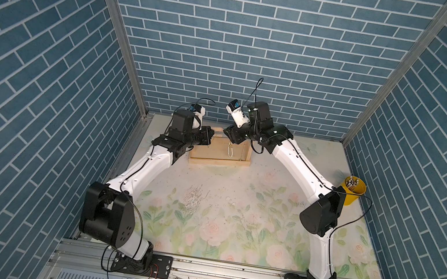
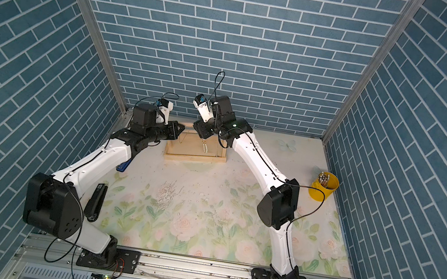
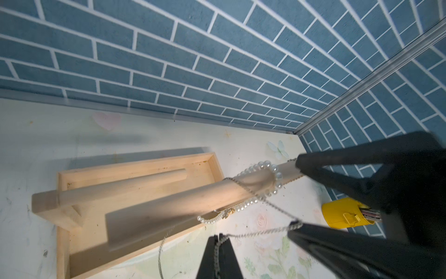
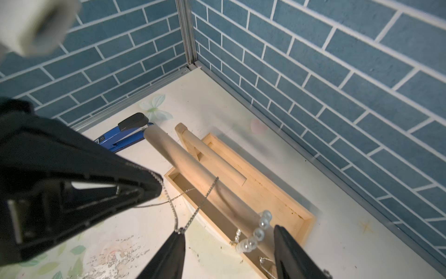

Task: Hang the necklace on the jewelry display stand
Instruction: Hang the necklace on the stand.

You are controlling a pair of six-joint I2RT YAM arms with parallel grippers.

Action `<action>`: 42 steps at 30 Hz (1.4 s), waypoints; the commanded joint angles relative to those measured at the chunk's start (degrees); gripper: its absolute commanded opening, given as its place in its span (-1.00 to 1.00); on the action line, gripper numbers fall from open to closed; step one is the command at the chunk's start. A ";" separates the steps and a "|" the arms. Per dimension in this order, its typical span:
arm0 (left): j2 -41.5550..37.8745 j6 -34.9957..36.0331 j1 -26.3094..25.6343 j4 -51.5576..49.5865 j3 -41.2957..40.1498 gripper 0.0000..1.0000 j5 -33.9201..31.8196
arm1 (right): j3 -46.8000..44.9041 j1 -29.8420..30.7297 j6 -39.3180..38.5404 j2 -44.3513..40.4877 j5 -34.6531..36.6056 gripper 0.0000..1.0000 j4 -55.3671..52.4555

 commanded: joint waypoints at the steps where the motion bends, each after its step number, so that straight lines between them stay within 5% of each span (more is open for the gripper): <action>1: 1.44 0.30 -0.31 -2.97 4.50 -1.00 0.41 | -1.22 0.13 -1.06 -3.62 -1.09 0.24 -4.57; 11: 6.75 0.22 -0.31 -10.48 15.86 -1.00 -0.34 | -10.39 0.15 -1.86 -8.96 -0.13 0.26 -2.50; 17: 6.90 0.16 -0.66 -9.94 14.29 -0.94 0.61 | -17.20 0.15 -0.63 -13.67 -0.10 0.26 3.21; 22: 6.66 1.07 -1.53 -10.72 14.26 -0.57 0.29 | -23.23 0.19 0.72 -18.08 0.02 0.26 8.44; 26: 5.52 1.84 -1.63 -12.17 13.87 -0.46 -2.82 | -28.24 0.18 1.62 -21.99 1.46 0.26 12.78; 42: -3.94 6.25 -2.94 -16.06 6.33 -0.44 -11.60 | -43.95 0.10 6.12 -34.83 7.87 0.28 23.84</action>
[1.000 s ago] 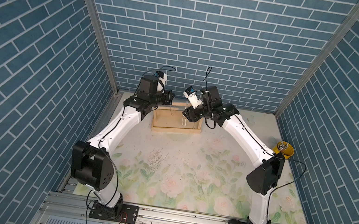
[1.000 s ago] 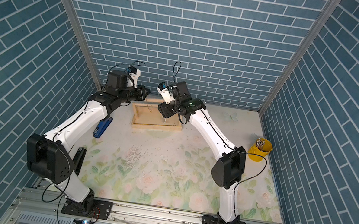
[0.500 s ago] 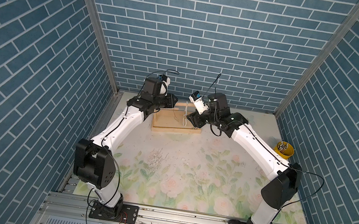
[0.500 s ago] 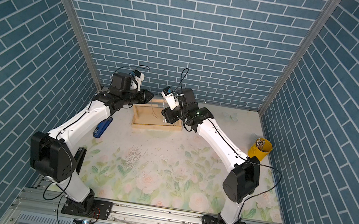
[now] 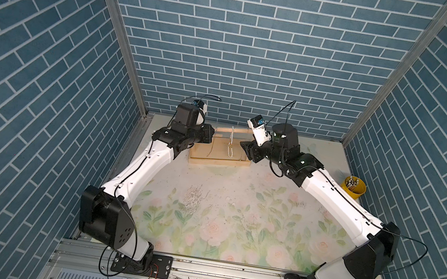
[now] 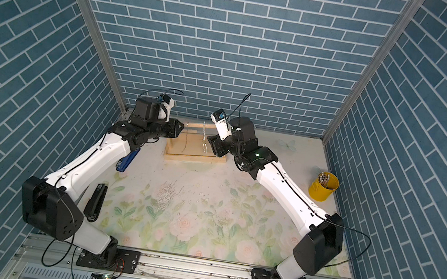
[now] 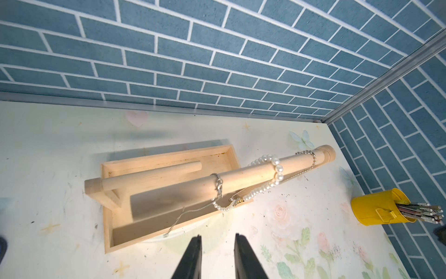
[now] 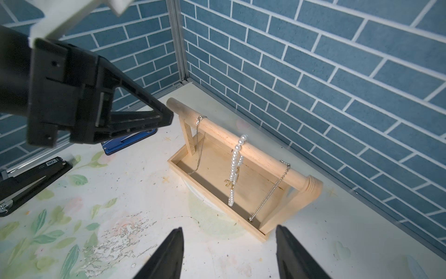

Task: Hang the necklace on the jewelry display stand
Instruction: Hang the necklace on the stand, then reset both arms

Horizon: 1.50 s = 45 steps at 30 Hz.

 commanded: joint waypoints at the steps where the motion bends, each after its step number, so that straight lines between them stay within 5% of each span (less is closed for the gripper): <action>1: -3.29 1.84 -0.12 -0.68 -1.73 -0.44 -2.49 | -3.99 0.15 3.43 -4.49 3.28 0.28 5.55; 10: -14.98 7.02 0.05 1.90 -13.00 -0.24 -10.41 | -25.88 -0.11 8.03 -20.08 15.34 0.40 19.12; 18: -27.08 3.82 0.59 12.98 -32.05 0.88 -24.17 | -44.29 -1.46 10.42 -34.81 35.72 0.87 22.36; 23: -28.90 7.08 0.63 19.54 -40.94 0.99 -27.61 | -57.09 -4.50 7.64 -41.30 42.49 1.00 30.84; 30: -31.56 14.50 2.25 40.85 -57.60 0.99 -28.51 | -74.93 -12.40 -0.38 -38.15 39.01 0.99 54.58; 36: -25.03 15.20 5.52 57.32 -63.92 0.99 -29.88 | -86.06 -19.49 -5.25 -31.60 34.86 0.99 78.21; 45: -12.16 20.39 5.68 83.20 -69.78 0.99 -30.79 | -86.53 -32.84 -1.68 -10.34 20.57 0.99 107.93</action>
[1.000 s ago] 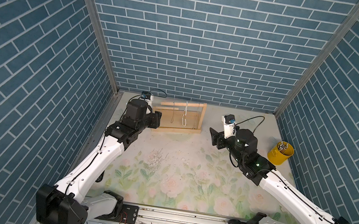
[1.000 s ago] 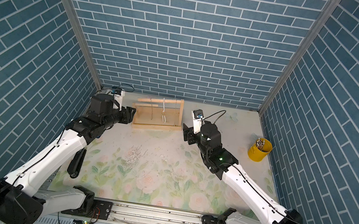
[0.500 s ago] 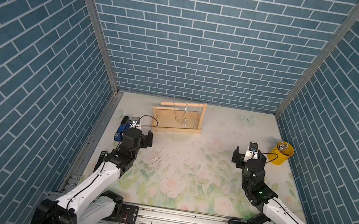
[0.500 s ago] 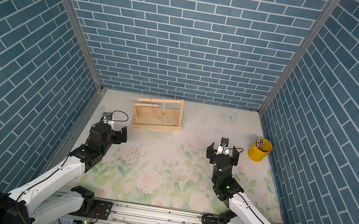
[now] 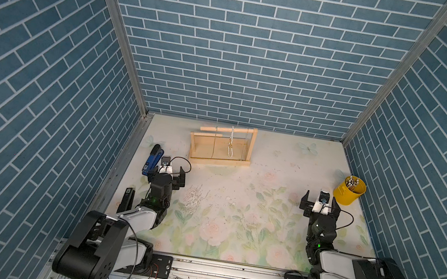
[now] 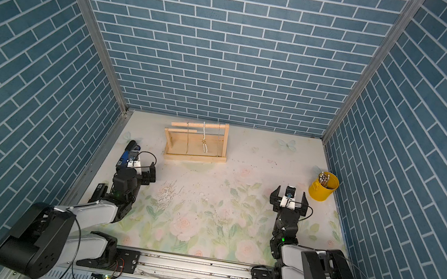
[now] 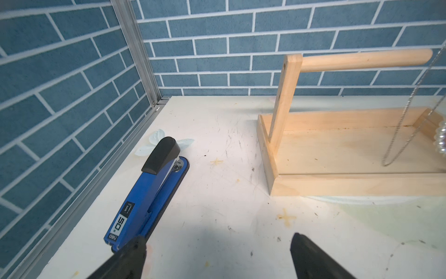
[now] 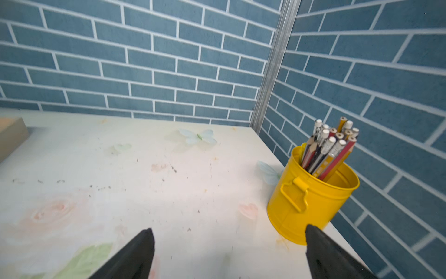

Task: Hang the necklace on the jewelry display stand
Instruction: Reset both arms

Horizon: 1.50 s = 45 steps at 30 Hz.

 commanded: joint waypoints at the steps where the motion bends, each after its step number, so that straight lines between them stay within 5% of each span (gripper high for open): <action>1: 2.28 4.24 0.41 15.29 -1.13 0.99 -1.15 | 0.07 -4.90 2.88 7.82 -8.53 0.99 15.79; 4: 5.01 6.78 0.77 19.28 -0.79 0.99 0.10 | 1.94 -6.55 3.78 16.41 -10.74 0.99 21.00; 9: 10.68 5.63 3.82 26.82 -1.82 0.99 2.73 | 11.51 -8.01 5.57 14.60 -12.72 0.99 -0.51; 14: 15.33 1.40 9.39 26.95 0.11 0.99 8.84 | 10.05 -8.76 6.10 14.64 -13.08 0.99 2.38; 45: 14.72 1.86 9.21 24.65 0.90 0.99 10.45 | 11.10 -8.77 5.98 14.81 -12.81 0.99 0.61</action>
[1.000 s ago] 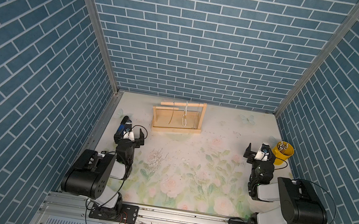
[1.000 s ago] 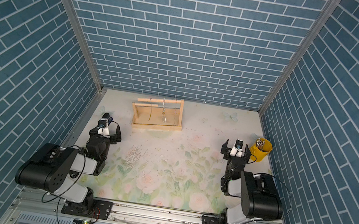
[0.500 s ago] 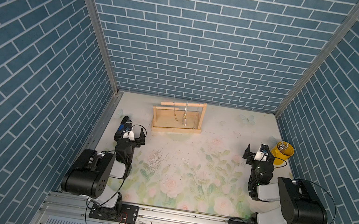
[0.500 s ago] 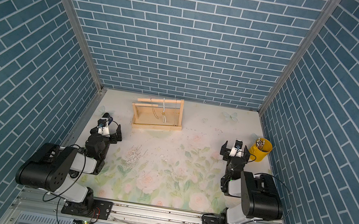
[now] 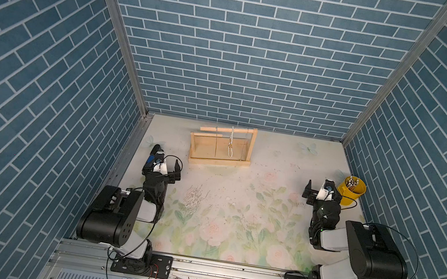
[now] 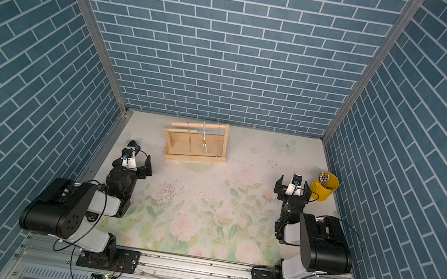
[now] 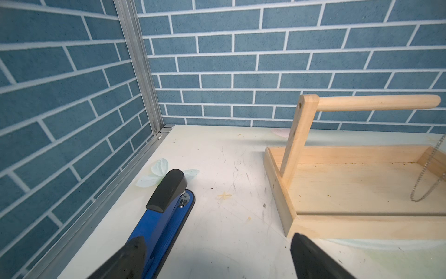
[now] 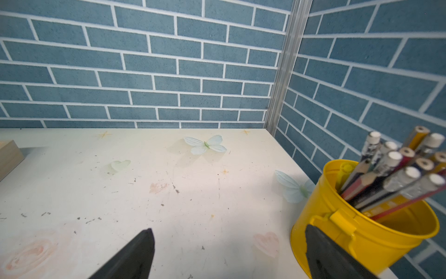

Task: Hang the necklace on the jewelry display stand
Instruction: Reset both arms

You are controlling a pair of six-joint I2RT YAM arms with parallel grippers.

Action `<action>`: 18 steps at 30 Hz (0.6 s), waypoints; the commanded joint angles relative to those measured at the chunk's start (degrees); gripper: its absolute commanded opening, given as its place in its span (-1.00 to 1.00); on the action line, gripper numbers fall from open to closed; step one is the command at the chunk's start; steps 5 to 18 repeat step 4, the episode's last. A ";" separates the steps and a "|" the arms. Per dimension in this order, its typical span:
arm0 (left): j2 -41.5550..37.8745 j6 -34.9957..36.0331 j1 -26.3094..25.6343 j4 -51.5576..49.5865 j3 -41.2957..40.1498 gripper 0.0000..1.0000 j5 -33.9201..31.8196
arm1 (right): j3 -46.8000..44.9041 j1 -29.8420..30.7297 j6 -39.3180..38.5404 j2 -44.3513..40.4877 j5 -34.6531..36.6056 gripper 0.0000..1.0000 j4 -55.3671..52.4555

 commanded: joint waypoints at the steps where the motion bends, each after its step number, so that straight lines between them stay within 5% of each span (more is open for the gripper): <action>1: 0.10 -0.31 0.25 1.02 0.79 0.99 0.48 | 0.40 -0.11 1.39 0.24 -0.52 0.99 -1.12; 18: 0.12 -0.23 0.26 1.03 0.78 0.99 0.44 | 0.05 -0.16 1.39 0.10 -0.65 0.99 -0.63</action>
